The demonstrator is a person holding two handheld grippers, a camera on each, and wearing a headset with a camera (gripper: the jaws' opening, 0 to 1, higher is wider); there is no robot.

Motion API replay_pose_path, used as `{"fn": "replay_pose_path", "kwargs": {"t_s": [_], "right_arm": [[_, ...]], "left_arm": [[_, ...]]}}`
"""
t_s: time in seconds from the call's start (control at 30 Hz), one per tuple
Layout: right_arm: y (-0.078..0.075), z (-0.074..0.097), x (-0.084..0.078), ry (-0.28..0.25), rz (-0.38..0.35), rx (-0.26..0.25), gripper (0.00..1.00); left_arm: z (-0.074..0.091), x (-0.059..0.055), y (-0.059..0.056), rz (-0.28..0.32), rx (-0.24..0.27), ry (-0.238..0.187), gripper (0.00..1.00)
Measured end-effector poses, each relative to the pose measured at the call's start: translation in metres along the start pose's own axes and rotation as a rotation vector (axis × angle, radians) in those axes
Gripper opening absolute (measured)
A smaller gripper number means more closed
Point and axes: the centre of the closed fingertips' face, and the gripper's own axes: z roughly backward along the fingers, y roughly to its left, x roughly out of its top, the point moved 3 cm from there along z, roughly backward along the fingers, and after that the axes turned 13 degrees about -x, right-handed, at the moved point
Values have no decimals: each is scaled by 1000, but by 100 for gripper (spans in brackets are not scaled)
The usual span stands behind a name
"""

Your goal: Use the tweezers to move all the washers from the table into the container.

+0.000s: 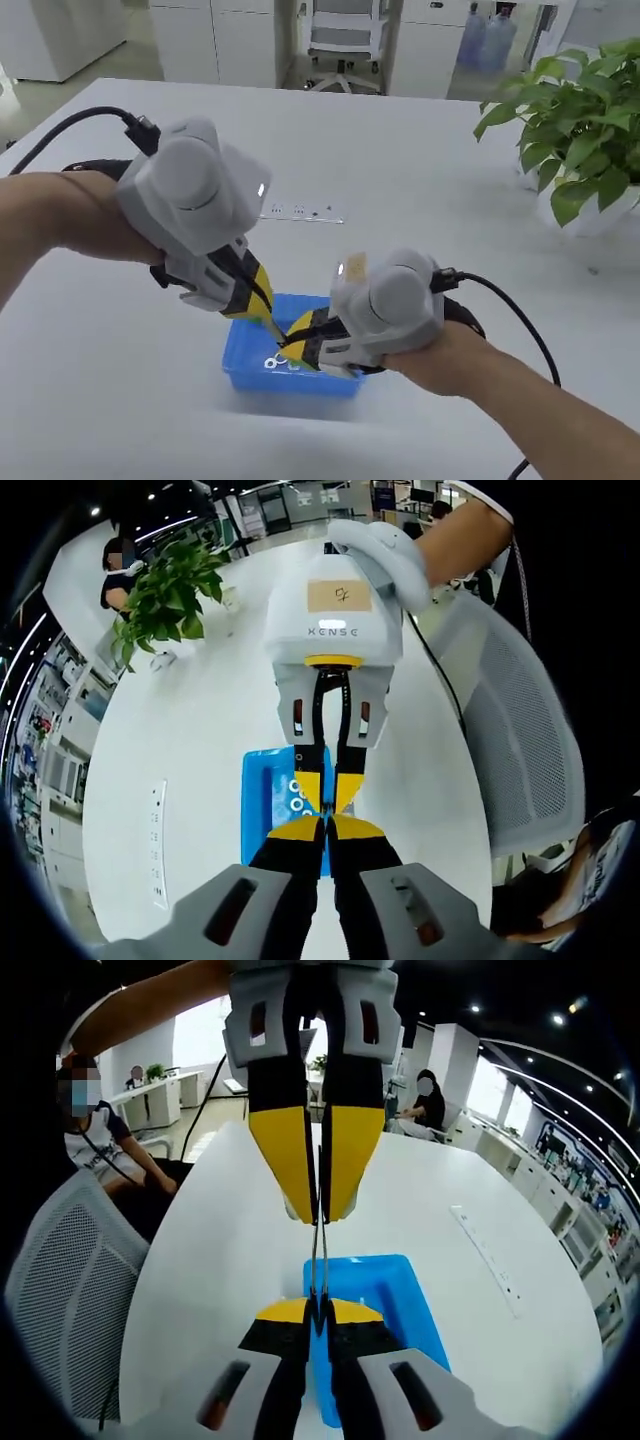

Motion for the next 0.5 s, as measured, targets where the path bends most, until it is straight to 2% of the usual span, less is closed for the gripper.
{"fn": "replay_pose_path", "kwargs": {"t_s": [0.23, 0.5], "right_arm": [[9, 11, -6, 31, 28, 6, 6], [23, 16, -11, 58, 57, 29, 5]], "left_arm": [[-9, -5, -11, -8, 2, 19, 6], [-25, -17, -23, -10, 3, 41, 5]]}}
